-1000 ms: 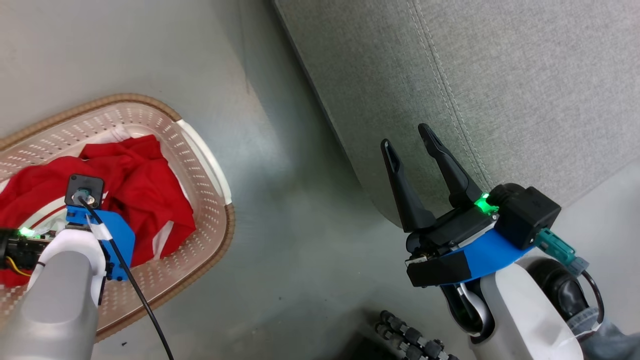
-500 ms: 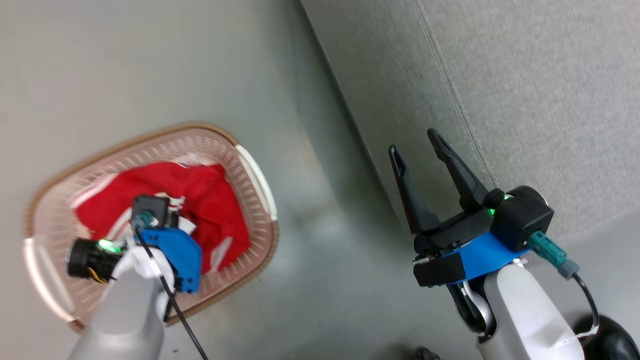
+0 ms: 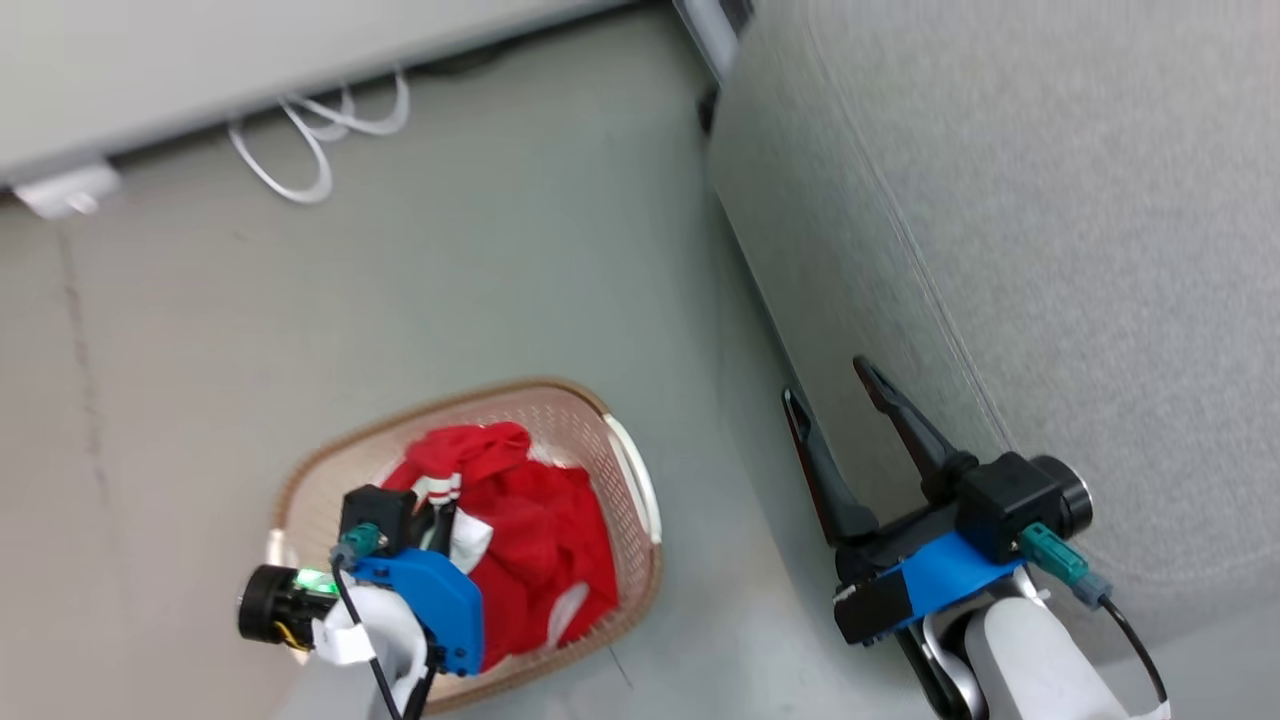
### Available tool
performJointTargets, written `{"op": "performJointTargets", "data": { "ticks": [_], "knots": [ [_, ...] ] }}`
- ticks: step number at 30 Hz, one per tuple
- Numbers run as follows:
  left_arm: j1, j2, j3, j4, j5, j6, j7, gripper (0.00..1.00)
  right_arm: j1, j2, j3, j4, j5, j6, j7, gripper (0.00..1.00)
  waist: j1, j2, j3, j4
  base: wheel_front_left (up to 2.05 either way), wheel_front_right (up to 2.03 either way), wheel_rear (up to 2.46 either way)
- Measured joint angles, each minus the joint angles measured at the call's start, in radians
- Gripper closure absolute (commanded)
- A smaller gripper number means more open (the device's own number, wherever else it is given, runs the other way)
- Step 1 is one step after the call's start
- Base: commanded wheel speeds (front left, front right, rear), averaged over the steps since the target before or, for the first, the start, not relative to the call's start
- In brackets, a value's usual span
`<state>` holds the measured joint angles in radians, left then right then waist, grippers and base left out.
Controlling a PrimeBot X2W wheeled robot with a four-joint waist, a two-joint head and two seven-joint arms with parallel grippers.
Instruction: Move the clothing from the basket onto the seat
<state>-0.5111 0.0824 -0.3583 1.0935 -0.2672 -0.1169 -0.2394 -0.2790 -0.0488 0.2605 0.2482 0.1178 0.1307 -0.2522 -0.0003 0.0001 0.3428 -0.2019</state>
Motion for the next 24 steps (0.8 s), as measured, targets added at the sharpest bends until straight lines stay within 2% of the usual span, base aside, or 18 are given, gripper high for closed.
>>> {"op": "performJointTargets", "data": {
  "ticks": [7, 13, 24],
  "knots": [
    [0.024, -0.023, -0.054, -0.045, -0.038, -0.009, -0.017, 1.00, 0.060, 0.000, -0.019, 0.009, -0.004, 0.000, 0.026, 0.00, -0.0001, 0.0000, -0.147, 0.064, 0.00, 0.00, 0.00],
    [0.036, -0.030, -0.168, -0.139, -0.108, -0.012, -0.019, 1.00, 0.126, 0.000, -0.038, -0.003, -0.005, 0.000, 0.050, 0.00, -0.0001, 0.0000, -0.270, 0.122, 0.00, 0.00, 0.00],
    [-0.066, -0.032, -0.376, -0.326, -0.247, -0.013, 0.009, 1.00, 0.179, 0.000, -0.033, -0.026, 0.007, 0.000, 0.072, 0.00, 0.0000, 0.0000, -0.360, 0.192, 0.00, 0.00, 0.00]
  ]
}}
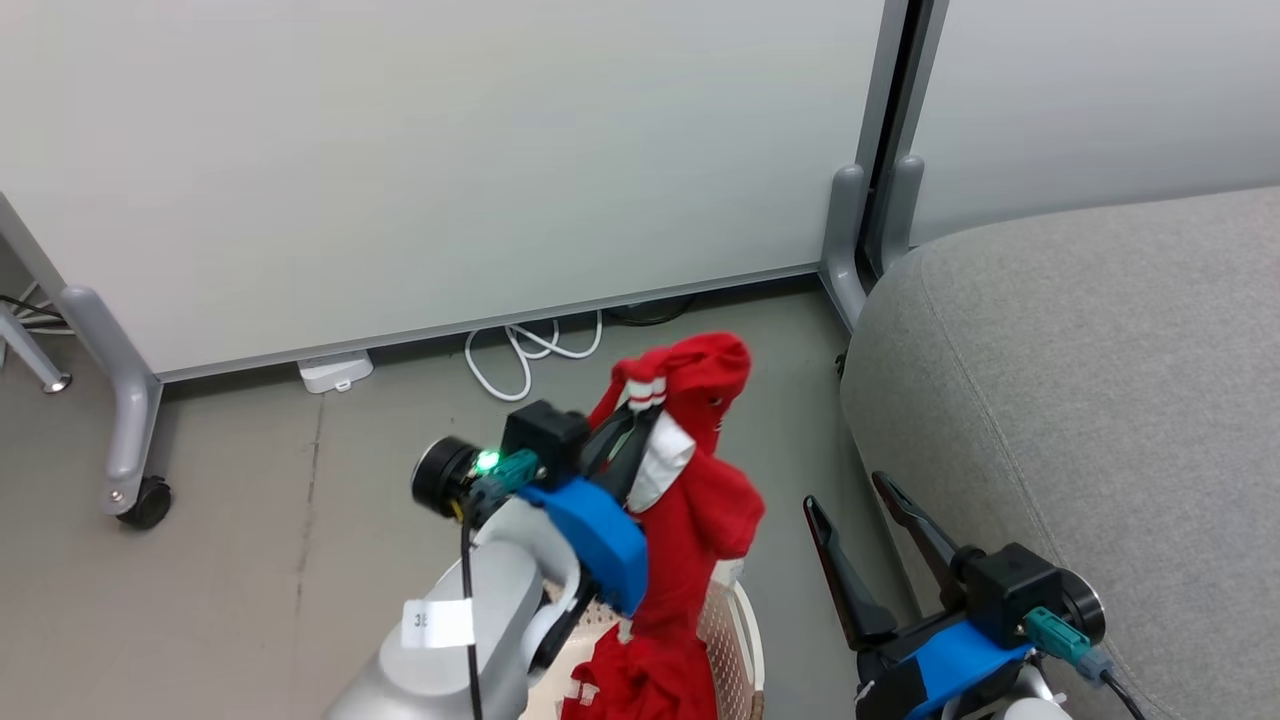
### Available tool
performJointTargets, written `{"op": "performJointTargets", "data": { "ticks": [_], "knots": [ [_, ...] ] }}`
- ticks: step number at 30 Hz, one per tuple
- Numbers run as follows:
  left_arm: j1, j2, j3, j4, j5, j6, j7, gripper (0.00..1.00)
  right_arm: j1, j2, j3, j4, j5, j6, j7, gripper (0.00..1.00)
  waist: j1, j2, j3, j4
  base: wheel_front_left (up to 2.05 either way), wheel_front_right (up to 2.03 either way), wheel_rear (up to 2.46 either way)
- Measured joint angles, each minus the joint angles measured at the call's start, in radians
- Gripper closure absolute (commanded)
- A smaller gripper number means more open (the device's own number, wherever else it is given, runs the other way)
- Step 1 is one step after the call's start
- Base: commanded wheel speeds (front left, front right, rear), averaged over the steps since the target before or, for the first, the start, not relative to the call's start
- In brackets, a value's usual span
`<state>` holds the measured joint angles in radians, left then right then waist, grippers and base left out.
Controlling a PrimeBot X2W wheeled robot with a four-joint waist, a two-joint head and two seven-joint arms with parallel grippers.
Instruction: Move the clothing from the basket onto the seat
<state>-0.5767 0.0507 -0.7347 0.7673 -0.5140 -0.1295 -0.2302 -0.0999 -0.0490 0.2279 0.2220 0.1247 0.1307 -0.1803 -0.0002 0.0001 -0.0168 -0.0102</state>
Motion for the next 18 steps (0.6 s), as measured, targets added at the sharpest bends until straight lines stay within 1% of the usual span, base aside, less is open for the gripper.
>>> {"op": "performJointTargets", "data": {
  "ticks": [5, 10, 18],
  "knots": [
    [-0.068, 0.000, -0.058, -0.065, -0.058, 0.000, 0.019, 1.00, 0.003, 0.000, 0.003, -0.005, 0.002, 0.000, 0.004, 0.00, 0.0001, 0.0000, -0.011, 0.003, 0.00, 0.00, 0.00],
    [-0.116, 0.000, -0.106, -0.082, -0.113, 0.001, 0.046, 1.00, 0.004, 0.000, 0.009, -0.004, 0.009, 0.000, 0.004, 0.00, 0.0002, 0.0000, -0.018, -0.002, 0.00, 0.00, 0.00],
    [-0.172, -0.001, -0.172, -0.088, -0.185, 0.028, 0.072, 1.00, 0.008, 0.000, 0.013, -0.001, 0.015, 0.000, 0.004, 0.00, 0.0002, 0.0000, -0.021, -0.015, 0.00, 0.00, 0.00]
  ]
}}
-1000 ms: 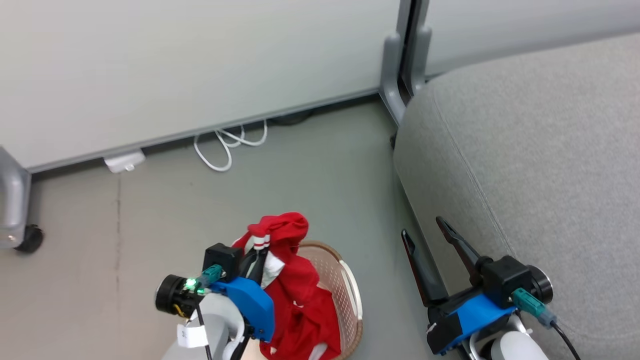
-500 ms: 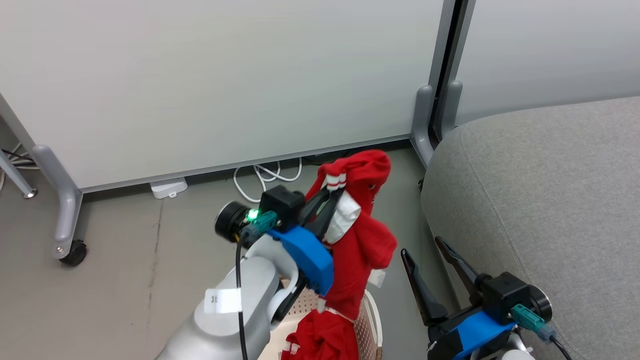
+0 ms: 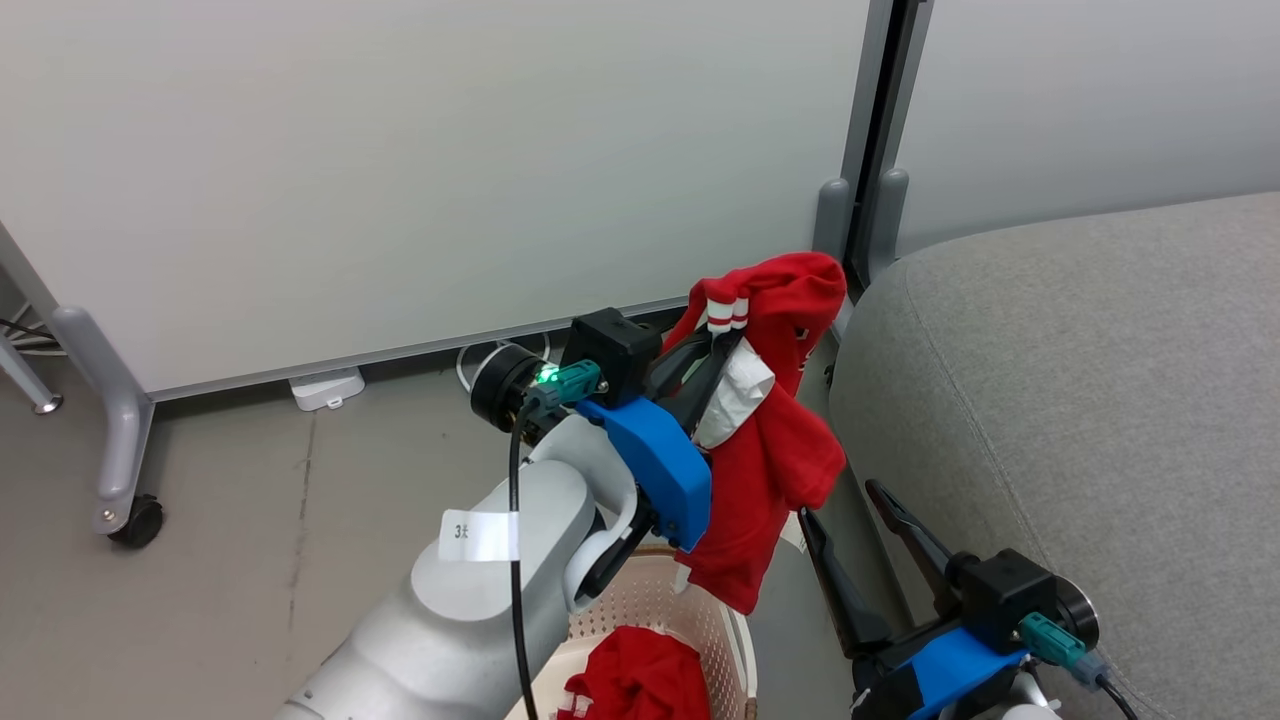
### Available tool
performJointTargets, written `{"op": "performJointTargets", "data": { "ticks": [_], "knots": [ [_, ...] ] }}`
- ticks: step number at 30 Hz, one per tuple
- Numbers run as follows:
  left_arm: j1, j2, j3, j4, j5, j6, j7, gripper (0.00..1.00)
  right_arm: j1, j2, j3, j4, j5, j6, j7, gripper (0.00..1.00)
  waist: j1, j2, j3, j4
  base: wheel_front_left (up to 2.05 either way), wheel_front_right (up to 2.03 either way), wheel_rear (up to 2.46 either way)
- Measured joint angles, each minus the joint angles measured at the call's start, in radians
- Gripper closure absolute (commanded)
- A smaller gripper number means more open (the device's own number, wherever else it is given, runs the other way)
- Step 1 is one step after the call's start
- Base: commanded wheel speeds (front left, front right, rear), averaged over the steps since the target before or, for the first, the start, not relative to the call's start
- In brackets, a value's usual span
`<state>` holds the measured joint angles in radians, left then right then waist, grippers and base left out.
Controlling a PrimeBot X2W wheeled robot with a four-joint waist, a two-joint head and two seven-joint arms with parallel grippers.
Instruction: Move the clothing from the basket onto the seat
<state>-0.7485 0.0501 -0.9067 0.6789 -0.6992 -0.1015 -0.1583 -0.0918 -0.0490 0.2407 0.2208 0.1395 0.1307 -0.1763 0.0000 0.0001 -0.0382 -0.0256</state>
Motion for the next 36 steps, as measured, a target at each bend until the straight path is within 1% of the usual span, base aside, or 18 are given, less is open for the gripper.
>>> {"op": "performJointTargets", "data": {
  "ticks": [10, 16, 20, 27, 34, 36],
  "knots": [
    [-0.015, 0.000, -0.058, 0.023, -0.053, 0.013, -0.020, 1.00, 0.000, 0.000, -0.002, 0.006, -0.007, 0.000, 0.002, 0.00, 0.0000, 0.0000, 0.004, 0.000, 0.00, 0.00, 0.00],
    [-0.025, 0.000, -0.086, 0.034, -0.076, 0.021, -0.035, 1.00, -0.046, 0.000, 0.003, 0.031, -0.054, 0.000, 0.030, 0.00, 0.0000, -0.0001, 0.010, 0.001, 0.00, 0.00, 0.00],
    [-0.029, 0.000, -0.109, 0.040, -0.086, 0.022, -0.042, 1.00, -0.094, 0.000, 0.000, 0.075, -0.078, 0.000, 0.053, 0.00, 0.0001, 0.0000, 0.015, 0.005, 0.00, 0.00, 0.00],
    [-0.038, 0.000, -0.140, 0.043, -0.113, 0.030, -0.051, 1.00, -0.186, 0.000, 0.024, 0.188, -0.073, 0.000, 0.061, 0.00, 0.0001, -0.0001, 0.023, 0.013, 0.00, 0.00, 0.00],
    [-0.050, 0.000, -0.173, 0.046, -0.134, 0.031, -0.058, 1.00, -0.289, 0.000, 0.069, 0.308, -0.028, 0.000, 0.046, 0.00, 0.0001, 0.0000, 0.029, 0.018, 0.00, 0.00, 0.00],
    [-0.055, 0.000, -0.181, 0.046, -0.140, 0.031, -0.061, 1.00, -0.316, 0.000, 0.099, 0.340, 0.008, 0.000, 0.039, 0.00, 0.0001, 0.0000, 0.029, 0.020, 0.00, 0.00, 0.00]
  ]
}}
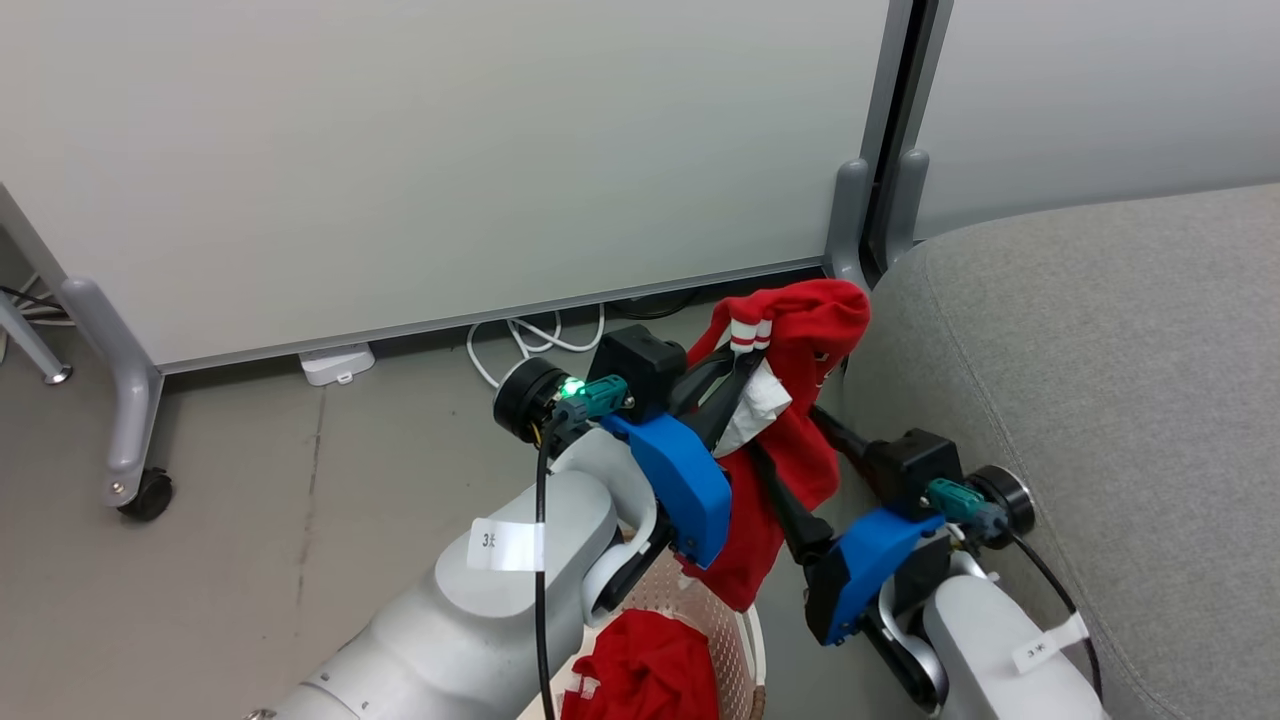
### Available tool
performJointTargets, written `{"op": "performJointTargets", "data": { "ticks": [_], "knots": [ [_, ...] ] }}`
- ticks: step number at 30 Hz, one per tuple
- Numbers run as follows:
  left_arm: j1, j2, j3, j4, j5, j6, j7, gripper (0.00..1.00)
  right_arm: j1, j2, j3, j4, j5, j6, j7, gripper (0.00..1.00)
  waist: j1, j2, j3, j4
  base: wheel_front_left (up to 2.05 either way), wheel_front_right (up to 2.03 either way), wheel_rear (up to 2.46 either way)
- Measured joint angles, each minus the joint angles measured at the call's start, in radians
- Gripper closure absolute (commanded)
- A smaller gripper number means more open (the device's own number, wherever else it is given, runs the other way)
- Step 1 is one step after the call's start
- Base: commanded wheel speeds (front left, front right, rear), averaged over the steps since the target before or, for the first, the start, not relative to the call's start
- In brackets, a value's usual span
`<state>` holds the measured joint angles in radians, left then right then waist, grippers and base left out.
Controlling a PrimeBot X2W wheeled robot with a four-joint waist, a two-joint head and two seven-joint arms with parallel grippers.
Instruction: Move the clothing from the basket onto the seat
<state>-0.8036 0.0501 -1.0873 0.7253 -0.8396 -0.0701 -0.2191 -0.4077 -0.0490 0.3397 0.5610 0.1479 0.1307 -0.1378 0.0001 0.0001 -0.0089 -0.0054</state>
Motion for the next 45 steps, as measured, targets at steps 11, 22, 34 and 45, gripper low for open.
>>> {"op": "performJointTargets", "data": {
  "ticks": [11, 22, 34, 45],
  "knots": [
    [-0.022, 0.000, -0.043, 0.003, -0.035, 0.008, -0.007, 1.00, -0.131, 0.000, 0.098, 0.191, 0.112, 0.000, -0.029, 0.00, 0.0000, 0.0000, -0.003, 0.013, 0.00, 0.00, 0.00],
    [-0.038, 0.000, -0.088, 0.001, -0.069, 0.011, -0.013, 1.00, -0.221, 0.000, 0.152, 0.345, 0.201, 0.000, -0.066, 0.00, 0.0000, 0.0000, -0.009, 0.022, 0.00, 0.00, 0.00],
    [-0.049, 0.000, -0.116, 0.007, -0.098, 0.017, -0.025, 1.00, -0.260, 0.000, 0.240, 0.411, 0.304, 0.000, -0.098, 1.00, 0.0000, 0.0000, -0.014, 0.019, 0.00, 0.00, 0.00],
    [-0.055, 0.000, -0.130, 0.020, -0.119, 0.021, -0.030, 1.00, -0.272, 0.000, 0.280, 0.435, 0.343, 0.000, -0.117, 1.00, -0.0001, 0.0000, -0.016, 0.009, 0.00, 0.00, 0.00]
  ]
}}
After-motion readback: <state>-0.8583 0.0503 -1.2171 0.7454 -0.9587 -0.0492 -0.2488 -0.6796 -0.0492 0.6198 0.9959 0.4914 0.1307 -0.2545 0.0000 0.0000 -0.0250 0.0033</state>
